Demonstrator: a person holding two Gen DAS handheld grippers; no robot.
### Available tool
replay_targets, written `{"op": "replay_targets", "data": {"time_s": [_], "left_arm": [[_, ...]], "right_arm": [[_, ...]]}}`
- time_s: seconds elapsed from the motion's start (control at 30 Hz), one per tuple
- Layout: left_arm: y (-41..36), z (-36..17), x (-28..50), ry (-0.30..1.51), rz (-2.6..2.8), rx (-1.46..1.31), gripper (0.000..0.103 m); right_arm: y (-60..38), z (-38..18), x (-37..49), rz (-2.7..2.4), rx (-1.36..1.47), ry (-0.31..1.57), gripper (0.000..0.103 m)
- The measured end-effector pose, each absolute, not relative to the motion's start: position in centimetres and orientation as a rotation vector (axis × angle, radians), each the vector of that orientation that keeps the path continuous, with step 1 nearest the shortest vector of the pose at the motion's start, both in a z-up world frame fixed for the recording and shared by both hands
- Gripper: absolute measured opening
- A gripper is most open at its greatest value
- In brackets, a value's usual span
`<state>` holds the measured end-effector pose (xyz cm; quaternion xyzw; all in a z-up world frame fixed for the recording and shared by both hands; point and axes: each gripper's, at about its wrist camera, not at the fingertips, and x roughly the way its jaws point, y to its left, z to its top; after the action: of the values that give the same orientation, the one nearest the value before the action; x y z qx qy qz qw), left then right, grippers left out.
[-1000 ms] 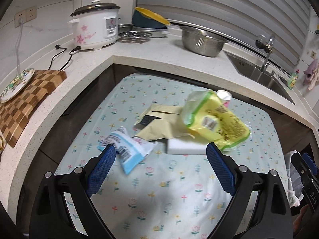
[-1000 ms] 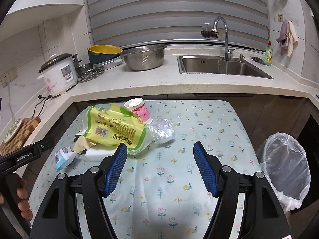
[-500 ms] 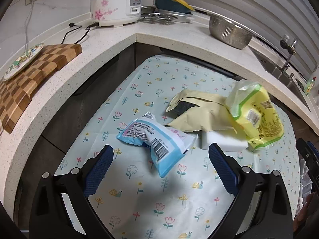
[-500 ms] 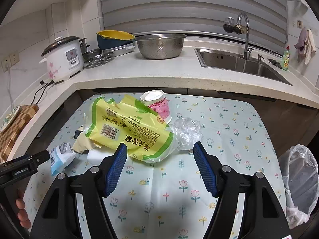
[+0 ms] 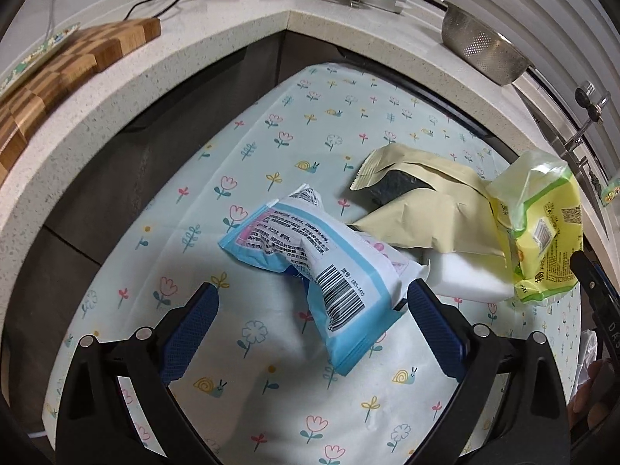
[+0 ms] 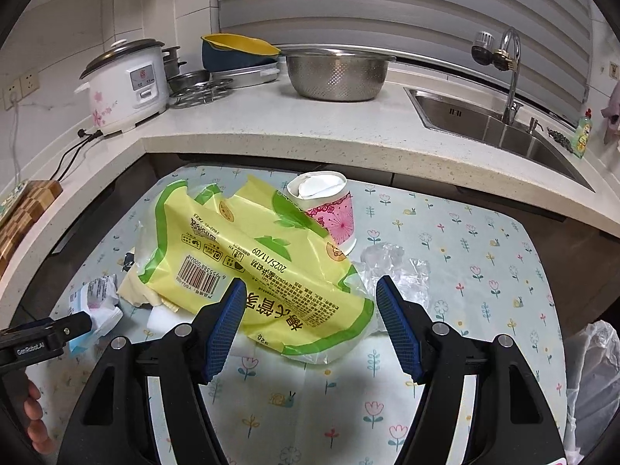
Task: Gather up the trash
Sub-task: 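Grasp the blue-white wet-wipe packet with the left gripper while the right grasps the yellow snack bag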
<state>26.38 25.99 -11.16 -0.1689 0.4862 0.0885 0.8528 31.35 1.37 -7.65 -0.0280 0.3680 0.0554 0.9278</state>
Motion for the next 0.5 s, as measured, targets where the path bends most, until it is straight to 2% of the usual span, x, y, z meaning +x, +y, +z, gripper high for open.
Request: {"op": "replay_targets", "data": {"time_s": [0.07,0.13,0.2,0.3,0.37,0.43,0.5], "left_arm": [[26.0,-11.5,26.7,1.031,0.177,-0.368,0.093],[25.9,-11.8,27.0,1.037,0.163,-0.381,0.086],[25.6,-12.0,27.2,1.046,0.141,-0.383,0.071],[25.1,-12.3,27.5,1.06,0.11,-0.383,0.055],[24.9,-12.3,27.6,1.056,0.1,-0.385,0.054],[24.6,-12.0,27.4,1.043,0.097,-0.378,0.051],[24.3,-11.5,27.3,1.027,0.088,-0.372,0.048]], "right_arm": [[1.6,-7.9,32.0,0.128,-0.058,0.76,0.07],[1.8,-8.1,32.5,0.141,-0.064,0.763,0.07],[2.2,-8.4,32.9,0.154,-0.074,0.765,0.07],[2.3,-9.0,33.3,0.172,-0.073,0.778,0.068],[2.2,-9.2,33.2,0.181,-0.063,0.782,0.057],[1.8,-9.3,32.9,0.2,-0.038,0.791,0.041],[1.5,-9.2,32.5,0.209,-0.02,0.79,0.033]]}}
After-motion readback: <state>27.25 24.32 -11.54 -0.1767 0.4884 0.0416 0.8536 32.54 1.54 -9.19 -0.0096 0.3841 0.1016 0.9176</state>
